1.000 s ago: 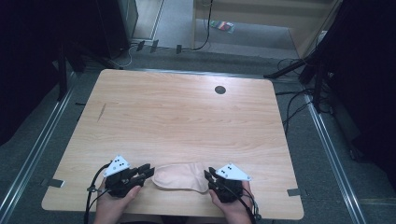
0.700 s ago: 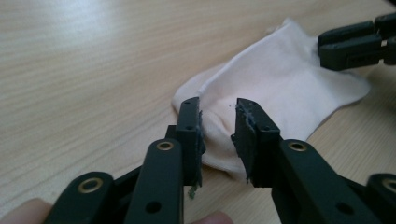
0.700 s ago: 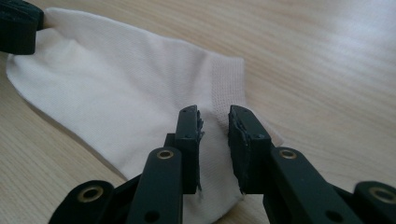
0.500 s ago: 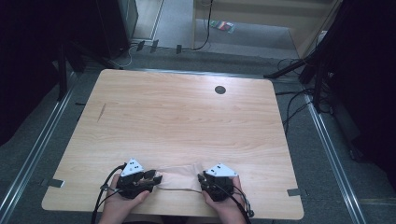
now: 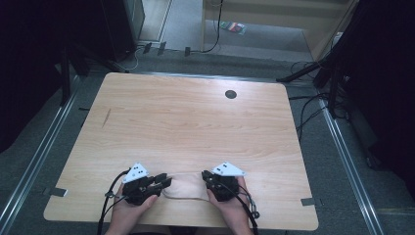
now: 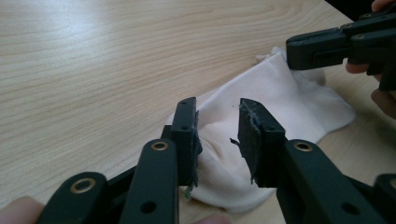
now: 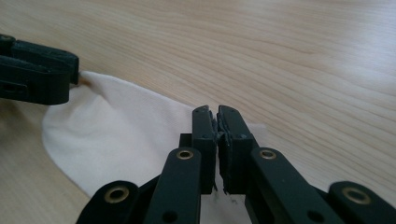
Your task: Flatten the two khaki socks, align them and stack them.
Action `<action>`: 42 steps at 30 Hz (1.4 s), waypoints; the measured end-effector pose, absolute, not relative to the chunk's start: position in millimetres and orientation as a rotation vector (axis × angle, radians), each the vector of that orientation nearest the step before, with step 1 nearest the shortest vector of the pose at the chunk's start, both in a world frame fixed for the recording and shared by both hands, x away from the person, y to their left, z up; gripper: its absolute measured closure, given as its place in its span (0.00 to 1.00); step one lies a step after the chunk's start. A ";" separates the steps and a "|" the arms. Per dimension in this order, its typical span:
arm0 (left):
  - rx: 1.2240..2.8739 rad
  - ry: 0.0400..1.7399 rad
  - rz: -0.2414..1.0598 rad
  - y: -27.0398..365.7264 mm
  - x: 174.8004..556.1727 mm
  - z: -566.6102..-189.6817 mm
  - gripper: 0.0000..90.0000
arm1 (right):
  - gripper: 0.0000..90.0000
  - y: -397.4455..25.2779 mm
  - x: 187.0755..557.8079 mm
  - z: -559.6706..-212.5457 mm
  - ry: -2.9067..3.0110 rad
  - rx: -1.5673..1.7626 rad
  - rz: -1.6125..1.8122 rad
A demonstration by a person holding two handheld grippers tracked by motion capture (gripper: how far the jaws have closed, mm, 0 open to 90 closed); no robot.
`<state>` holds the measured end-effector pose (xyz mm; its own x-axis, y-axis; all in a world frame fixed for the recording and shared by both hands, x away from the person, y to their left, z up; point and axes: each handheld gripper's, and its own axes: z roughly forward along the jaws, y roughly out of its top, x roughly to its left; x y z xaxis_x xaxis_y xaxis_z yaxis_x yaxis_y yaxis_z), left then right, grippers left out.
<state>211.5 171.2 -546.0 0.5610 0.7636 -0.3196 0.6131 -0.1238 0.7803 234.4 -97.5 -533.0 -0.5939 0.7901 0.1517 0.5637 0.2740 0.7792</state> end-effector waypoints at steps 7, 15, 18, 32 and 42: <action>1.872 1.162 0.153 166.4 219.3 -552.7 0.74 | 0.99 -91.2 242.6 -546.4 2.272 1.284 1.099; 1.869 1.103 0.203 170.8 208.8 -547.5 0.58 | 0.84 -95.2 236.5 -541.1 2.295 1.238 1.163; 1.888 1.081 0.215 174.7 205.2 -545.9 0.57 | 0.82 -101.9 230.9 -536.0 2.293 1.232 1.180; 1.798 1.142 0.317 196.7 208.7 -537.7 0.18 | 0.26 -140.3 232.5 -527.3 2.181 1.233 1.222; 1.730 1.184 0.309 217.9 213.2 -534.3 0.03 | 0.00 -159.8 238.0 -514.2 2.119 1.310 1.208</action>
<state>213.2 217.9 -534.3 0.4926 0.8183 -0.2962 0.5696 -0.0458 0.8206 238.0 -159.8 -514.2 -0.4986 0.8584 0.1201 0.5404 0.1995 0.8174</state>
